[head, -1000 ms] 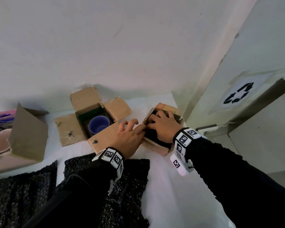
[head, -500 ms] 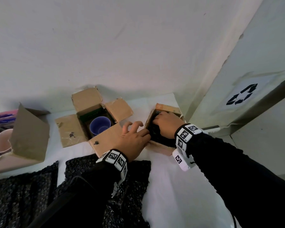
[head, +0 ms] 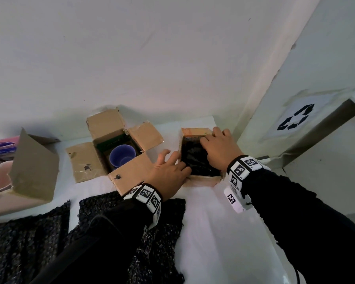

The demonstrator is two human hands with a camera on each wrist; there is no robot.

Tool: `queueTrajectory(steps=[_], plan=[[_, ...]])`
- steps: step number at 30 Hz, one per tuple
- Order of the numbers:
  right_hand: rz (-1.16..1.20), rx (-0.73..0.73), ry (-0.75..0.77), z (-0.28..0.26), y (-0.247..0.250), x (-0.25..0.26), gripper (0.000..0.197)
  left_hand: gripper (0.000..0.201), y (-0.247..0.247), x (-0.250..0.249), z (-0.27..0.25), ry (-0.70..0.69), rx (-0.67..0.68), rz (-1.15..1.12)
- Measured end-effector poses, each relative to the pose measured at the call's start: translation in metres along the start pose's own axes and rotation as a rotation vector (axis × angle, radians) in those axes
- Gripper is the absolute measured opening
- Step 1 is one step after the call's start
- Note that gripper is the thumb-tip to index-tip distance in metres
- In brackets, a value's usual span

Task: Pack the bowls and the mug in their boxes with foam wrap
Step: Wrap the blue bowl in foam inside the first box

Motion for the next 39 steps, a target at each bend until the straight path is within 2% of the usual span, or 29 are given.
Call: queueTrajectory(steps=[2, 7, 10, 14, 16, 19, 21, 23, 27, 34, 37, 39], plan=[[-0.074, 0.011, -0.025, -0.011, -0.006, -0.008, 0.030, 0.017, 0.001, -0.003, 0.000, 0.010, -0.009, -0.003], [-0.035, 0.035, -0.077, -0.016, -0.021, -0.012, 0.034, 0.019, 0.002, -0.004, -0.001, 0.030, -0.006, -0.036], [-0.049, 0.010, -0.098, -0.020, -0.021, -0.012, 0.026, 0.023, 0.001, -0.005, 0.003, 0.011, 0.016, -0.041], [0.014, -0.245, -0.079, -0.050, -0.010, -0.007, 0.012, 0.034, -0.006, -0.008, 0.007, -0.065, 0.023, -0.183], [0.103, -0.291, -0.038, -0.069, -0.014, 0.000, 0.021, 0.040, -0.008, -0.011, 0.007, -0.073, 0.045, -0.193], [0.154, -0.199, -0.028, -0.088, -0.032, 0.005, 0.032, 0.032, -0.006, -0.013, 0.007, -0.081, 0.028, -0.198], [0.113, -0.135, -0.040, -0.092, -0.043, 0.005, 0.028, 0.028, -0.004, -0.013, 0.005, -0.082, -0.010, -0.196], [0.071, -0.167, -0.060, -0.092, -0.043, 0.008, 0.016, 0.028, -0.003, -0.015, 0.001, -0.078, -0.038, -0.159], [0.072, -0.271, -0.084, -0.094, -0.040, 0.016, 0.015, 0.025, -0.002, -0.017, -0.004, -0.032, -0.068, -0.116], [0.052, -0.181, -0.069, -0.080, -0.041, 0.032, 0.014, 0.025, 0.006, -0.025, -0.004, 0.067, 0.073, -0.002], [0.083, -0.215, -0.078, -0.078, -0.031, 0.039, 0.022, 0.020, 0.006, -0.027, -0.005, 0.045, 0.059, 0.001], [0.117, -0.217, -0.055, -0.077, -0.029, 0.045, 0.020, 0.024, 0.006, -0.026, -0.007, 0.012, 0.037, -0.011]])
Point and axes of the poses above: each hand's wrist, its own z-axis towards the middle knuckle, its own y-axis out of the back of the hand, x = y × z, the point moved 6 cm from there along z, towards the middle knuckle, and after that the axes turned 4 degrees about z, right-handed, at the moved point
